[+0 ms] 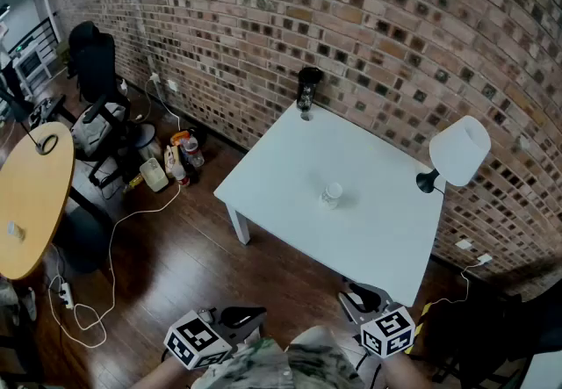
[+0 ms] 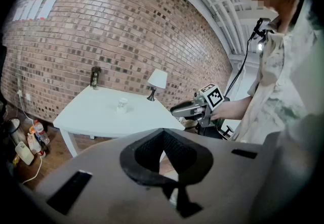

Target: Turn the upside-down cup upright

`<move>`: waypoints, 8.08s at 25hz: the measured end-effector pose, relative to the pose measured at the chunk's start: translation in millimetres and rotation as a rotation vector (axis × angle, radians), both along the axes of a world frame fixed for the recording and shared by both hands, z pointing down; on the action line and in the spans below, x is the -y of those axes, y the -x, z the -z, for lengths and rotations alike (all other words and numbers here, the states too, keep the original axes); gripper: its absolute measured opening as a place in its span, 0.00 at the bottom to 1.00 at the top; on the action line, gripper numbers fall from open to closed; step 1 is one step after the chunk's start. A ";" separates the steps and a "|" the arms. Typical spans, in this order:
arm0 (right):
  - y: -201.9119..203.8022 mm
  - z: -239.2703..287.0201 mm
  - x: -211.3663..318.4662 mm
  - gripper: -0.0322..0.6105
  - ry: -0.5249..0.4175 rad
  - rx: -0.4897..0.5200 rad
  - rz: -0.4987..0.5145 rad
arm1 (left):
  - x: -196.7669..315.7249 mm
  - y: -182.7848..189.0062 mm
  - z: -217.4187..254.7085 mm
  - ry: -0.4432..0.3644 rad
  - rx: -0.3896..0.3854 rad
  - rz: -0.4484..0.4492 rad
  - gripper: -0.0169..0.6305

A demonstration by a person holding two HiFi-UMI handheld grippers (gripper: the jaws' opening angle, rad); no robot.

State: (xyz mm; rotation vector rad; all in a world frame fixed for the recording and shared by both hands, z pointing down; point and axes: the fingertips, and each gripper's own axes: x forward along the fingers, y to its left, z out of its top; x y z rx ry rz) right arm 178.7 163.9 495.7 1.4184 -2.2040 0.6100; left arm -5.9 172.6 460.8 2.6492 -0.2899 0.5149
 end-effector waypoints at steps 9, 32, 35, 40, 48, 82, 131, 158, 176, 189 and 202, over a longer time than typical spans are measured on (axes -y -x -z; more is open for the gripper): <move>-38.8 -34.7 166.1 0.35 -0.023 -0.050 -0.025 | 116.6 -15.7 -5.9 0.017 -0.015 0.116 0.04; -95.3 -152.3 316.9 0.44 0.100 -0.185 0.057 | 263.7 -62.5 8.4 -0.014 0.023 0.093 0.04; -99.7 -144.0 318.6 0.44 0.125 -0.250 0.081 | 271.7 -51.7 4.0 0.002 0.013 0.101 0.04; -99.6 -131.8 327.8 0.44 0.186 -0.436 0.165 | 281.0 -45.3 -1.0 0.002 -0.012 0.082 0.04; -68.6 -149.7 347.9 0.44 0.295 -0.745 0.438 | 283.2 -21.4 -12.3 0.033 -0.040 0.104 0.04; -45.5 -161.9 377.1 0.63 0.197 -0.695 0.560 | 279.2 16.4 -25.6 0.062 -0.028 0.135 0.04; -55.4 -160.2 372.4 0.61 0.505 -1.363 0.979 | 299.6 38.6 -43.6 0.095 -0.094 0.116 0.04; -44.8 -91.8 338.8 0.69 0.378 -0.955 0.519 | 283.7 53.3 -65.2 0.119 -0.069 -0.044 0.04; -52.6 -32.6 0.8 0.63 0.117 0.035 0.225 | 30.5 -77.4 -1.2 -0.058 0.000 0.135 0.04; -18.7 0.0 -168.0 0.63 0.073 0.174 0.300 | -135.2 -85.8 26.1 -0.064 0.105 0.078 0.04; 85.3 58.3 -303.6 0.63 -0.053 0.150 0.136 | -275.8 57.7 42.2 -0.023 0.029 0.076 0.04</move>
